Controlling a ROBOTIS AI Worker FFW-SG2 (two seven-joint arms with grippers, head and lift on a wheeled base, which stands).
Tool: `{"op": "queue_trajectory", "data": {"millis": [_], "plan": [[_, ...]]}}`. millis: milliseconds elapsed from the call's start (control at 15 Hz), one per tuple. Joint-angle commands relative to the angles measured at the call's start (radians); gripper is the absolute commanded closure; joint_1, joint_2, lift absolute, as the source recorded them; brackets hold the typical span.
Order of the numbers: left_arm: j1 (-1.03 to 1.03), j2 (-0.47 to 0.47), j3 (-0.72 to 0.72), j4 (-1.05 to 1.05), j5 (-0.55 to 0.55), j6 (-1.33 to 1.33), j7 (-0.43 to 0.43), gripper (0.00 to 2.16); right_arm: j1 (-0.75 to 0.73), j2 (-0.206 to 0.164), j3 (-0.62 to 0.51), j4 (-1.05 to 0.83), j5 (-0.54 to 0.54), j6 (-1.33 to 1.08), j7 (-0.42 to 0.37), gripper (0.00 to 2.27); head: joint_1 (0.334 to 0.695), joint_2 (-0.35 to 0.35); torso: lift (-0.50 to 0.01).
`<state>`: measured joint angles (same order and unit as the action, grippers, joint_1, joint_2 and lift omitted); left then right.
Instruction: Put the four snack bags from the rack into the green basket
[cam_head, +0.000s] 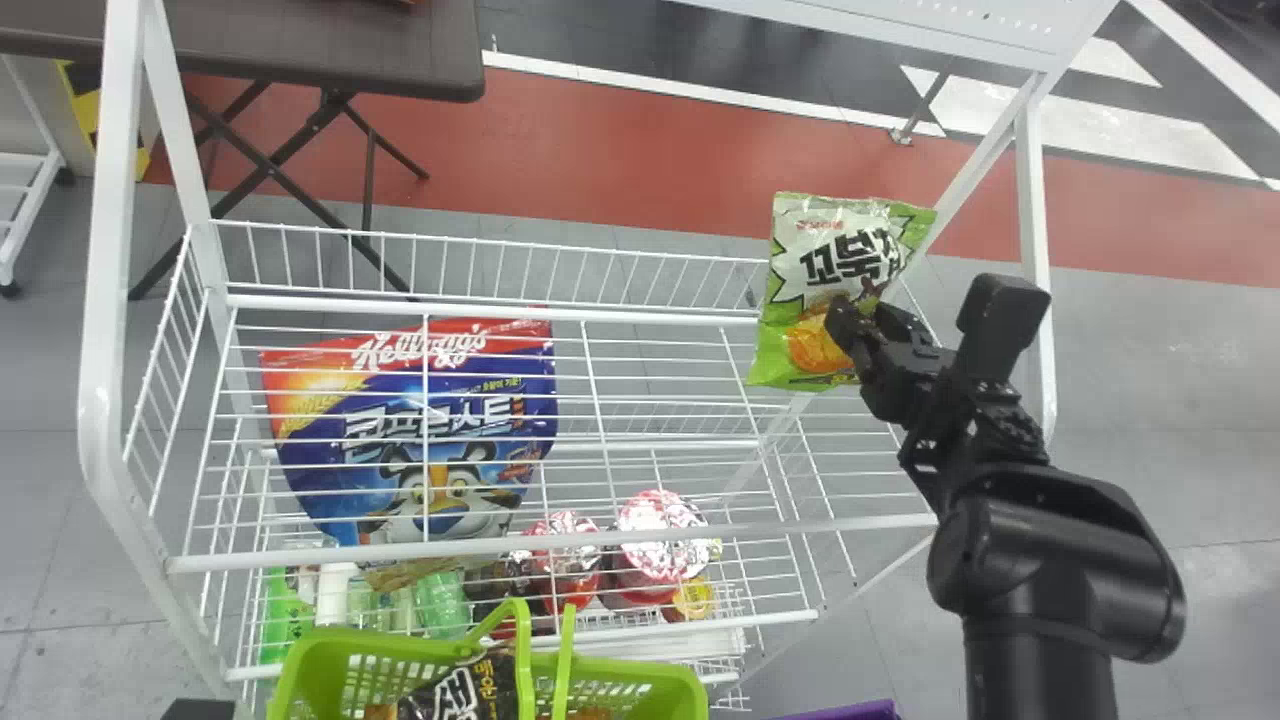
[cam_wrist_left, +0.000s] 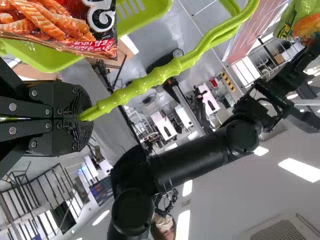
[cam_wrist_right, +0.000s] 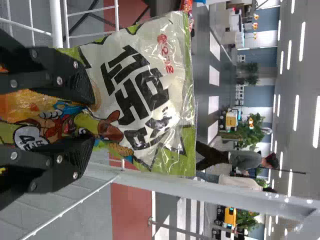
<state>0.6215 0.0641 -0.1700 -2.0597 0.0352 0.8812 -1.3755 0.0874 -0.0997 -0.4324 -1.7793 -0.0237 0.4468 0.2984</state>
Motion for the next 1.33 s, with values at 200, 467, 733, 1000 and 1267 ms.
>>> {"op": "queue_trajectory", "data": {"millis": [200, 467, 733, 1000, 1267], "plan": [[-0.042, -0.001, -0.014, 0.032, 0.0, 0.011, 0.01, 2.14, 0.314, 0.025, -0.032, -0.394, -0.225, 0.102, 0.002, 2.16, 0.695, -0.35, -0.006], [-0.049, 0.0, 0.006, 0.03, 0.009, 0.011, 0.009, 2.14, 0.485, 0.101, -0.106, -0.721, -0.427, 0.455, 0.053, 2.16, 0.695, -0.35, -0.006], [-0.028, -0.01, 0.07, 0.018, 0.063, 0.002, 0.0, 2.14, 0.554, 0.101, -0.12, -0.839, -0.512, 0.863, 0.093, 2.16, 0.695, -0.35, -0.006], [-0.029, -0.026, 0.083, 0.009, 0.061, -0.007, 0.004, 2.14, 0.607, 0.101, -0.088, -0.767, -0.533, 1.034, 0.13, 2.16, 0.695, -0.35, -0.006], [-0.029, -0.032, 0.069, 0.0, 0.054, -0.007, 0.009, 2.14, 0.624, 0.101, -0.029, -0.638, -0.559, 1.044, 0.159, 2.16, 0.695, -0.35, -0.006]]}}
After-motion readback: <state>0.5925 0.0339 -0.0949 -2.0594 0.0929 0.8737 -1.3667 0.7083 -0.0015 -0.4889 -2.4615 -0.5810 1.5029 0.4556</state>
